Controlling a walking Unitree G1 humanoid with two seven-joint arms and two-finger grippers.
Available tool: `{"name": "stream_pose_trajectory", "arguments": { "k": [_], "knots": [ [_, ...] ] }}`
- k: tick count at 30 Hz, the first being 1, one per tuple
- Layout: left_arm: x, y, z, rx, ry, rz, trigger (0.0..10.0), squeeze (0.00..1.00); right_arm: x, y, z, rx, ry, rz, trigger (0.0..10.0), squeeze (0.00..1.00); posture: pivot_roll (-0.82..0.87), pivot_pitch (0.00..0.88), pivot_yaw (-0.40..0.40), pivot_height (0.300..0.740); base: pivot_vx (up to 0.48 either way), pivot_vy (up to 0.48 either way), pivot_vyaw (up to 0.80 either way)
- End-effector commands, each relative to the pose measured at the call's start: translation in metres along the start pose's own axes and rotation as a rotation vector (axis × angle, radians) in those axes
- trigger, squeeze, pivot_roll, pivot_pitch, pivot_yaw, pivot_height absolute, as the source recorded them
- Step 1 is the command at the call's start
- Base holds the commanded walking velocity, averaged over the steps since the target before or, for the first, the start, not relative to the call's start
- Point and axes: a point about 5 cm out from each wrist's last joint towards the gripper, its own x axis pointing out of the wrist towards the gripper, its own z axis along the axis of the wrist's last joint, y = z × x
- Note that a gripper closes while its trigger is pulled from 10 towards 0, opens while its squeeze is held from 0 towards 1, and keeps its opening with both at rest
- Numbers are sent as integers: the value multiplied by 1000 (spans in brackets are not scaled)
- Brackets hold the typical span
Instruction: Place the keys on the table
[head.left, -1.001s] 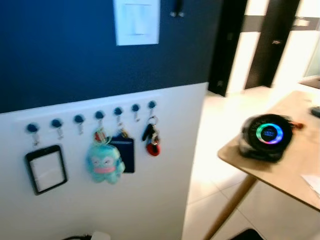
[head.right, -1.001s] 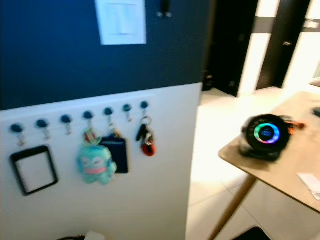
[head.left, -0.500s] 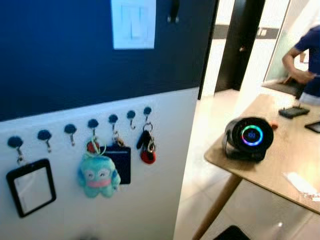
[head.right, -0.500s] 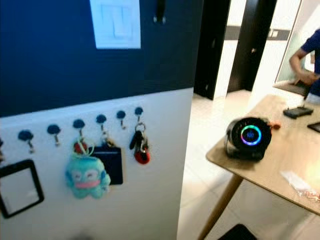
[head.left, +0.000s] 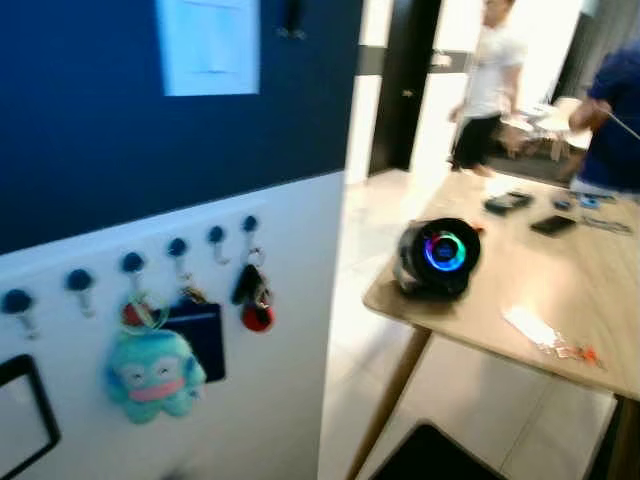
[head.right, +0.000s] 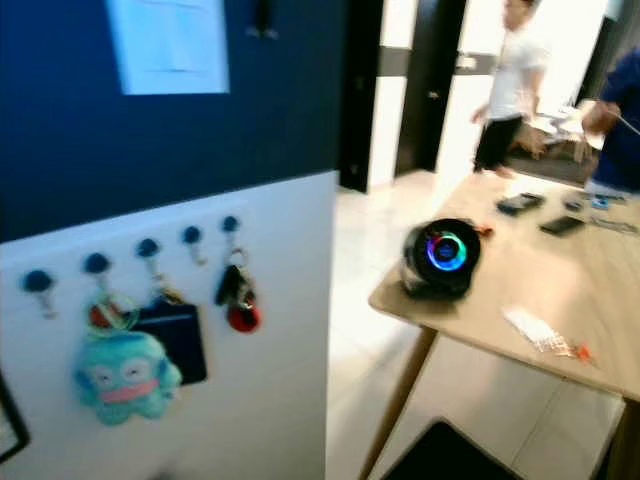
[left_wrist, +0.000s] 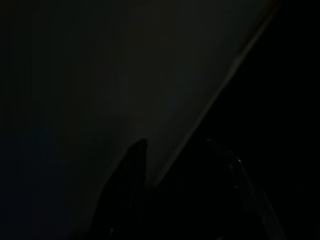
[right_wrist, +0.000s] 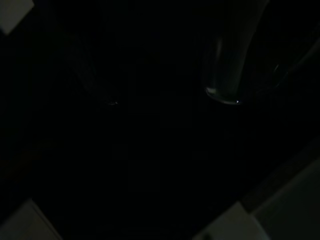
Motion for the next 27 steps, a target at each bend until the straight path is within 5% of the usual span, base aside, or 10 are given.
{"name": "stream_pose_trajectory", "arguments": {
  "k": [1,11,27],
  "knots": [
    [4,2,11,12,-39,-5,10000,0,1,-3,2,-8,-2,-5,10000,0,6,0,31,740,0,0,-800],
    [4,1,13,11,-56,-17,10000,0,0,3,2,-34,-10,30,10000,0,6,0,30,740,0,0,-320],
    [4,-1,14,9,-60,-27,10000,0,0,2,-1,-36,4,33,10000,0,8,0,26,740,0,-446,0]
  ]
}}
